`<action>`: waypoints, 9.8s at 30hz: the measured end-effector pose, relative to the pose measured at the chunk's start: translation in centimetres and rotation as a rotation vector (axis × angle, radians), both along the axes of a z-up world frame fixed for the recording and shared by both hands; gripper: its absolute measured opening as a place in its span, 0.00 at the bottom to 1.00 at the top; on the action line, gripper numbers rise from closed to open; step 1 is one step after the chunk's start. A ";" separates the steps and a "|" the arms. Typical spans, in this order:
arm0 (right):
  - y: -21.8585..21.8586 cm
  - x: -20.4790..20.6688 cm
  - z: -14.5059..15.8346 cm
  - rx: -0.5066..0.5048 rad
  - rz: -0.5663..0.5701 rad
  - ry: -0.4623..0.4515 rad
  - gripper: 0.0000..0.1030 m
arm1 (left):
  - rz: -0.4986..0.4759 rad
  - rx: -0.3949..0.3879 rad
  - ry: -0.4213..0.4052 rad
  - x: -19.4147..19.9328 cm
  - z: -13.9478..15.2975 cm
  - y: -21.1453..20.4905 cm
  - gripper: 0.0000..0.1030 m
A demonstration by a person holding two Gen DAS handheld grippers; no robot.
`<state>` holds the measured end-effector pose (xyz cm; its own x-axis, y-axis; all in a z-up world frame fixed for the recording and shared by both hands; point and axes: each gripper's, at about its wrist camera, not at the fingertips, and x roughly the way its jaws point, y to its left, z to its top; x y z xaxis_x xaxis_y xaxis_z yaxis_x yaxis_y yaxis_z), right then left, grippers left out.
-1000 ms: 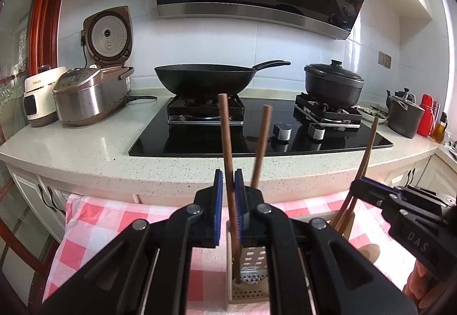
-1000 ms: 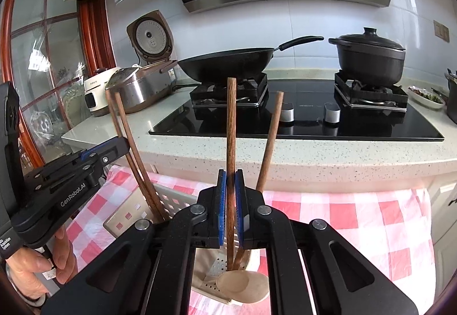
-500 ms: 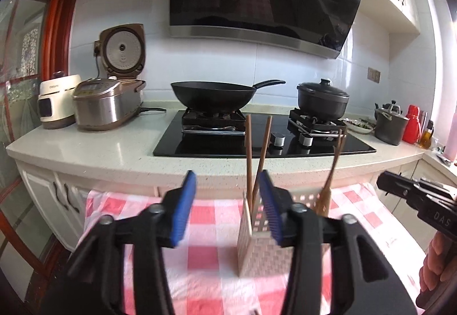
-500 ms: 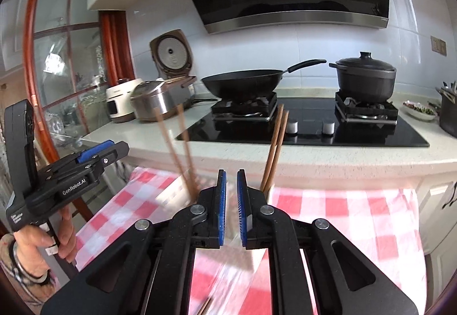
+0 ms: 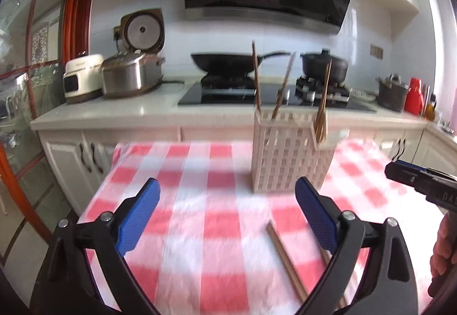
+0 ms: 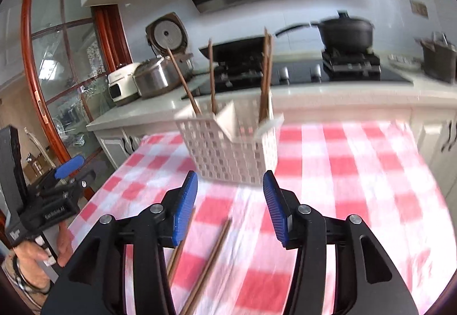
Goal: Organize utensils
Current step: 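Move both open tools down to the remaining chopsticks on the tablecloth, then close the left tool on a brown chopstick while the right tool grasps another, then lift both grasped chopsticks upright and carry them toward the white caddy, then lower the chopsticks in both tools down into the white caddy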
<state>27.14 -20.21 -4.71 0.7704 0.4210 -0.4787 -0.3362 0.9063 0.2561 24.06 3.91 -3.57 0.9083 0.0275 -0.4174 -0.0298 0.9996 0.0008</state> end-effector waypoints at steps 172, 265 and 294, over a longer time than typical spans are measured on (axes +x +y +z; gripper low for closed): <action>5.1 2.5 -9.3 -0.374 0.013 0.271 0.10 | -0.092 -0.129 0.146 -2.6 -2.9 -0.4 0.06; 1.2 7.6 15.1 0.009 -0.035 -0.368 0.06 | -0.079 -0.058 -0.285 10.2 20.8 -7.0 0.06; 1.6 16.8 7.1 0.058 -0.021 -0.298 0.06 | 0.017 0.002 -0.179 21.9 9.0 -5.4 0.06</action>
